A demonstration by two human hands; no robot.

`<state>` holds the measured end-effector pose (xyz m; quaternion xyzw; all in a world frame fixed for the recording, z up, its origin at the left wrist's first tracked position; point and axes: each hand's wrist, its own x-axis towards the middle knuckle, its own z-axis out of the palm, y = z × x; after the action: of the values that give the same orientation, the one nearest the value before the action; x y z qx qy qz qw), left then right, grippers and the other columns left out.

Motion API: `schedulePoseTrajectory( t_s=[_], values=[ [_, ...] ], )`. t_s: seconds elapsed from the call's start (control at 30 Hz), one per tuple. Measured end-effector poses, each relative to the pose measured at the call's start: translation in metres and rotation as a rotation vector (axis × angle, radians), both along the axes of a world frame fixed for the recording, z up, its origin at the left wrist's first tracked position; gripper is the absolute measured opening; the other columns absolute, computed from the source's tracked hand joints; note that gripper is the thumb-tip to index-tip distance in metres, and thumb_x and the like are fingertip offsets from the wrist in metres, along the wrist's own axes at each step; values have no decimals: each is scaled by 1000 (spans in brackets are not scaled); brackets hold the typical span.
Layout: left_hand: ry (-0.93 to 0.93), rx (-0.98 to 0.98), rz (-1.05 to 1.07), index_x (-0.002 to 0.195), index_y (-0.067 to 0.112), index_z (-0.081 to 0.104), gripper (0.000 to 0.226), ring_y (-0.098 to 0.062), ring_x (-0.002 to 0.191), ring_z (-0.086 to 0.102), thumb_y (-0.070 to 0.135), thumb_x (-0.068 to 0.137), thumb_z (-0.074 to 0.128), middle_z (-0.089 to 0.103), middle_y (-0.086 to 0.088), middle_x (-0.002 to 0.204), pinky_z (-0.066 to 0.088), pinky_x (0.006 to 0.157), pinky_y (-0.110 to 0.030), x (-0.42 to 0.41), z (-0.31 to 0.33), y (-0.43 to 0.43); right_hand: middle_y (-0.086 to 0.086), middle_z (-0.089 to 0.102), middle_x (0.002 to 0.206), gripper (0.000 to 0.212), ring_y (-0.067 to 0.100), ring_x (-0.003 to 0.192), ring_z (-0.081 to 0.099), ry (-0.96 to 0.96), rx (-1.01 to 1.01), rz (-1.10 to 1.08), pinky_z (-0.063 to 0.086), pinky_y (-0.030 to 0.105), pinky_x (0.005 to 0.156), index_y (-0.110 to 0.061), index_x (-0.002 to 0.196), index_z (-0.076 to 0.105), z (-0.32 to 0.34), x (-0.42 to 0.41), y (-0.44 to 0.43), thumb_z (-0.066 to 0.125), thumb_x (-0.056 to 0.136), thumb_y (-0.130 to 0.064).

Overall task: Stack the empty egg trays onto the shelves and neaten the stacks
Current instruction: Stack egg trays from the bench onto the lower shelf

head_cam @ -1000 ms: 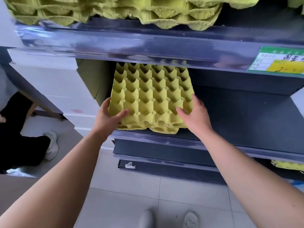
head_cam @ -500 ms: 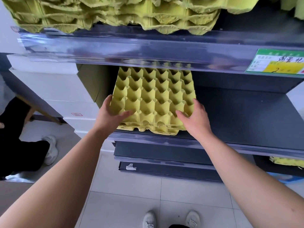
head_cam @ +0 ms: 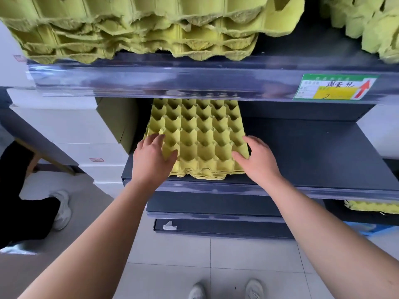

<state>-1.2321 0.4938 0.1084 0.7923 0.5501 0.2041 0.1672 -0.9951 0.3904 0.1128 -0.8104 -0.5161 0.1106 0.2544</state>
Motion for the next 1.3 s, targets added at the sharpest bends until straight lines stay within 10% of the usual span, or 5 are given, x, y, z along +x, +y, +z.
schedulePoseTrajectory(
  t_s=[0.77, 1.3],
  values=[
    [124, 310, -888, 79, 11, 68, 18, -30, 70, 63, 25, 75, 59, 67, -1, 75, 49, 67, -35, 385, 19, -274, 13, 67, 97, 30, 35, 91, 61, -243, -46, -451, 53, 41, 79, -3, 101, 65, 17, 261, -351, 53, 82, -23],
    [251, 141, -1014, 104, 10, 69, 28, -30, 95, 62, 31, 86, 63, 69, -5, 99, 47, 83, -39, 671, -39, -403, 8, 58, 131, 41, 25, 125, 48, -190, -157, -629, 35, 32, 104, -8, 132, 54, -24, 518, -494, 52, 94, -23]
  ],
)
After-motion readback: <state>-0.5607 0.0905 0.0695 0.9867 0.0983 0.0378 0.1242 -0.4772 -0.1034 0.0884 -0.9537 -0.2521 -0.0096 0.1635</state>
